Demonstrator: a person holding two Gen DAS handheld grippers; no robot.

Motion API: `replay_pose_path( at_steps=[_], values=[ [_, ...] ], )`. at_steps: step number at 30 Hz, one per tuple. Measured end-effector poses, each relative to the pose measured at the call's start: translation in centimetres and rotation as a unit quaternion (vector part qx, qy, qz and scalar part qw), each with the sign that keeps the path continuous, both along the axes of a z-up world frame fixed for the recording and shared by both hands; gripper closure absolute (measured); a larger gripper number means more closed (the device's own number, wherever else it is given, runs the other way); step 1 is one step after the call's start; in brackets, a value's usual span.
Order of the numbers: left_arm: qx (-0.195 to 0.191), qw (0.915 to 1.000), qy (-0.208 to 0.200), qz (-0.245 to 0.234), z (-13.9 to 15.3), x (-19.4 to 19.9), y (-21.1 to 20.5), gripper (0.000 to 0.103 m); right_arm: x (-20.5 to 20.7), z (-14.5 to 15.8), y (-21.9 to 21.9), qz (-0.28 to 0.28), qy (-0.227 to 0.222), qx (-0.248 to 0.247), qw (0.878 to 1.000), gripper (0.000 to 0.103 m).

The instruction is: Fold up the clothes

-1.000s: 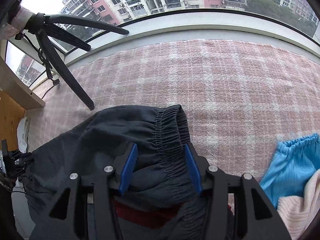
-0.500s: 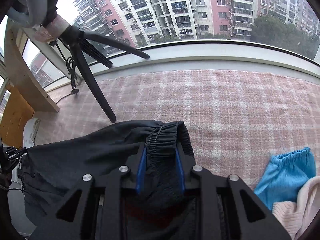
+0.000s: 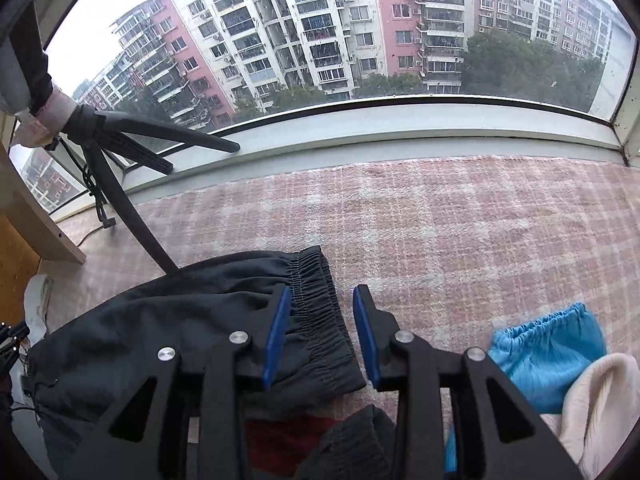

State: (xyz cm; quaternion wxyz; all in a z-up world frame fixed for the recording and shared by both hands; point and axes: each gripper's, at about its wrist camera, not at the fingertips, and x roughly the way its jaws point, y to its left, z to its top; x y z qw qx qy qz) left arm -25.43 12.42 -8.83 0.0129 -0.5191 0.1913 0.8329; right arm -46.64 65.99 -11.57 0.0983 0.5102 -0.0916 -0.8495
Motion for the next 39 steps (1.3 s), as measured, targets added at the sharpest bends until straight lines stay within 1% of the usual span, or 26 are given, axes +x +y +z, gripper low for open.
replay_pose_path(
  at_steps=[3,5,7,9,11,12,15,18,19,21,22,23,25,28,31,33,35,39],
  values=[
    [0.034,0.9993,-0.006,-0.015,1.5,3.4,0.6,0.085,2.3,2.4,0.6,0.005,-0.006,-0.035,0.999,0.065],
    [0.044,0.999,-0.004,0.001,2.3,5.9,-0.4,0.085,4.4,3.8,0.8,0.006,-0.014,-0.036,0.999,0.064],
    [0.062,0.997,0.001,0.045,3.6,9.4,-2.6,0.084,6.9,4.9,1.1,0.005,-0.023,-0.034,0.999,0.062],
    [0.076,0.9915,0.005,0.106,4.8,13.5,-5.8,0.083,9.6,5.7,1.6,0.003,-0.03,-0.046,0.998,0.062],
    [0.075,0.9825,0.01,0.17,5.5,18.1,-9.3,0.082,12.2,6.2,1.7,0.004,-0.042,-0.062,0.997,0.062],
    [0.07,0.9766,0.015,0.203,5.7,20.6,-11.0,0.082,13.4,6.4,1.5,0.006,-0.045,-0.068,0.997,0.062],
    [0.068,0.9548,0.018,0.289,5.4,28.7,-15.0,0.081,16.1,5.6,-0.6,0.014,-0.054,-0.082,0.995,0.062],
    [0.086,0.9349,0.009,0.344,3.9,35.6,-17.1,0.08,18.1,4.7,-3.5,0.044,-0.077,-0.09,0.992,0.062],
    [0.093,0.9311,0.003,0.353,3.0,37.1,-17.4,0.08,18.8,4.5,-4.7,0.058,-0.082,-0.089,0.991,0.062],
    [0.108,0.9267,-0.011,0.36,1.0,39.5,-17.5,0.078,19.6,4.0,-6.8,0.082,-0.09,-0.072,0.99,0.062],
    [0.108,0.9292,-0.015,0.353,0.3,40.0,-17.1,0.078,20.0,3.7,-7.7,0.089,-0.093,-0.063,0.99,0.062],
    [0.104,0.934,-0.018,0.341,-0.4,40.1,-16.6,0.078,20.3,3.6,-8.3,0.092,-0.095,-0.058,0.99,0.062],
    [0.097,0.9432,-0.023,0.317,-1.6,40.3,-15.6,0.078,20.9,3.3,-8.8,0.086,-0.104,-0.064,0.989,0.062],
    [0.086,0.9556,-0.03,0.28,-3.5,40.7,-14.1,0.077,21.9,3.1,-8.8,0.066,-0.116,-0.068,0.989,0.062],
    [0.073,0.9664,-0.038,0.244,-5.2,40.9,-12.7,0.073,23.0,2.8,-8.6,0.039,-0.127,-0.068,0.989,0.062],
    [0.067,0.97,-0.037,0.231,-5.3,40.4,-12.3,0.071,23.5,2.8,-8.3,0.025,-0.132,-0.075,0.988,0.062],
    [0.063,0.9729,-0.033,0.22,-5.1,39.9,-11.9,0.071,23.6,2.9,-8.2,0.012,-0.131,-0.074,0.988,0.062],
    [0.055,0.9781,-0.026,0.199,-4.9,38.9,-11.1,0.071,22.8,3.6,-7.3,-0.02,-0.119,-0.049,0.991,0.062]
  ],
)
